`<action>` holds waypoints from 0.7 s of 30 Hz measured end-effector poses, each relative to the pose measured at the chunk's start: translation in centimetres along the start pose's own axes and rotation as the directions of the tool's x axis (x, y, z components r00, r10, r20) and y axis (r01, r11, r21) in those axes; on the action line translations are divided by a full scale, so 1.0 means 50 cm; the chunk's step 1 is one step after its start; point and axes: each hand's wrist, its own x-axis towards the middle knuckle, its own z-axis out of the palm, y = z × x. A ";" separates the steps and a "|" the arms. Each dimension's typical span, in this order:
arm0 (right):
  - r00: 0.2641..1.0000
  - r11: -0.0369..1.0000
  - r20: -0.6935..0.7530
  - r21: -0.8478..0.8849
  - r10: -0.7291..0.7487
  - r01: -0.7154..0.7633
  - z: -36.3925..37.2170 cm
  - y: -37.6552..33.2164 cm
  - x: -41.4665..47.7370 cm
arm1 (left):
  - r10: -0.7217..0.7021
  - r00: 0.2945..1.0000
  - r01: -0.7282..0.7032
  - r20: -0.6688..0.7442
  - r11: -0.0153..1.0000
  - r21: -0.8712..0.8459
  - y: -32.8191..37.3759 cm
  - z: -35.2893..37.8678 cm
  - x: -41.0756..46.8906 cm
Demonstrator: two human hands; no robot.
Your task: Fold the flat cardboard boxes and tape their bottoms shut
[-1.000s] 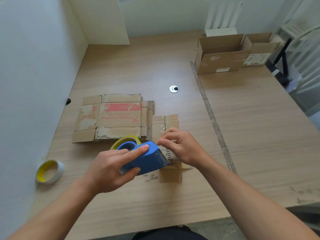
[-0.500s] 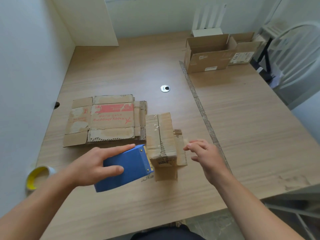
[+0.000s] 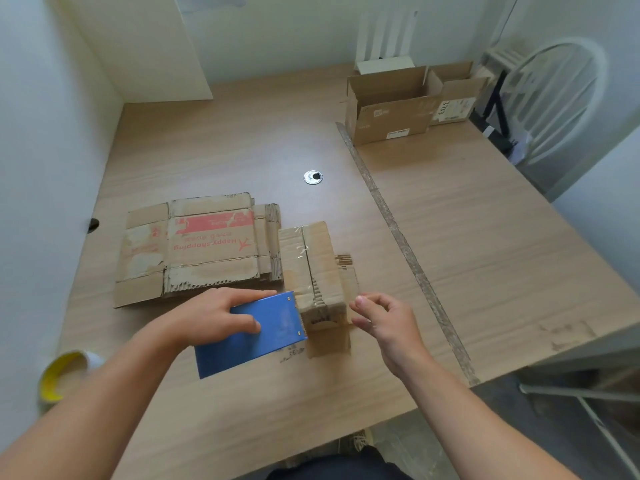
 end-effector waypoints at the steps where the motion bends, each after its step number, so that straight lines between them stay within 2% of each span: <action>1: 1.000 1.000 -0.014 0.007 0.008 -0.008 0.002 0.004 0.006 | -0.002 1.000 0.002 0.002 1.000 -0.002 0.003 0.000 0.003; 8: 0.996 0.996 -0.070 0.072 0.059 -0.054 0.011 0.008 0.040 | -0.033 0.998 0.032 0.057 0.999 0.008 0.033 -0.004 0.033; 15: 0.988 0.981 -0.014 0.121 0.157 -0.154 0.034 -0.010 0.052 | -0.044 0.996 0.044 0.079 0.999 0.011 0.043 -0.006 0.041; 19: 0.955 0.952 0.016 0.078 0.295 -0.295 0.029 -0.011 0.053 | -0.053 0.996 0.052 0.077 0.999 0.018 0.048 -0.009 0.041; 20: 0.957 0.956 -0.006 0.030 0.291 -0.291 0.022 -0.006 0.053 | -0.051 0.996 0.050 0.078 0.999 0.022 0.050 -0.009 0.040; 21: 0.973 0.971 -0.047 -0.059 0.228 -0.231 0.015 -0.001 0.054 | -0.052 0.996 0.050 0.078 0.998 0.026 0.050 -0.009 0.040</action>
